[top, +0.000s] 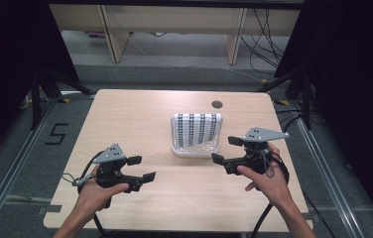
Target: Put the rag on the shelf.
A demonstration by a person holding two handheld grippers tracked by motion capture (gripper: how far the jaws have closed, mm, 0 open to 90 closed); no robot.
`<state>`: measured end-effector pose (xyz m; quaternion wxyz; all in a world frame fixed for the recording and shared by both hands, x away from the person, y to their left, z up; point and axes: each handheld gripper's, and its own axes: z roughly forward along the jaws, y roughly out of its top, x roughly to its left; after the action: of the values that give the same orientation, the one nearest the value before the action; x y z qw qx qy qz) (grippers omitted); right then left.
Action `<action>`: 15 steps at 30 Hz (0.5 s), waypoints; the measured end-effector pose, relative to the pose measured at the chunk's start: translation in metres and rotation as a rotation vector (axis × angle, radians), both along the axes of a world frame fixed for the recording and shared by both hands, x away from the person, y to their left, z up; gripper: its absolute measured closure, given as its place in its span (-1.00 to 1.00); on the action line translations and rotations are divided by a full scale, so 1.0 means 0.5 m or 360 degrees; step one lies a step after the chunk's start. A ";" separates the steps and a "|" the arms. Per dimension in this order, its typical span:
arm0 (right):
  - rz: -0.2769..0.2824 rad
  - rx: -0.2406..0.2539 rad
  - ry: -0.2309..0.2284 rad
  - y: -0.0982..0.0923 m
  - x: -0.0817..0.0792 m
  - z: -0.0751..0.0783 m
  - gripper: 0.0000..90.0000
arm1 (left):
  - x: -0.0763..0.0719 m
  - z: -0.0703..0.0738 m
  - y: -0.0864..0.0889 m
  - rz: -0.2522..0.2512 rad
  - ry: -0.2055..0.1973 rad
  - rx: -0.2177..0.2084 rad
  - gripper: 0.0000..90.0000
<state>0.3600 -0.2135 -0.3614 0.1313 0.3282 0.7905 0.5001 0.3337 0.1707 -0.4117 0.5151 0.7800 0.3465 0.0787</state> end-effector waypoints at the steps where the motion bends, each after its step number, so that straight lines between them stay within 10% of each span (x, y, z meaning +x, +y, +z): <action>1: 0.0006 0.0011 0.0009 0.000 -0.002 -0.001 -0.64 | -0.001 -0.003 0.001 -0.0002 -0.0003 0.0001 -0.55; 15: 0.0021 -0.0005 0.0038 0.000 -0.023 -0.029 -0.64 | -0.018 -0.034 -0.002 -0.0036 -0.0008 0.0025 -0.55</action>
<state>0.3483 -0.2134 -0.3759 0.1192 0.3287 0.7950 0.4957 0.3247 0.1700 -0.4286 0.5108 0.7877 0.3356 0.0776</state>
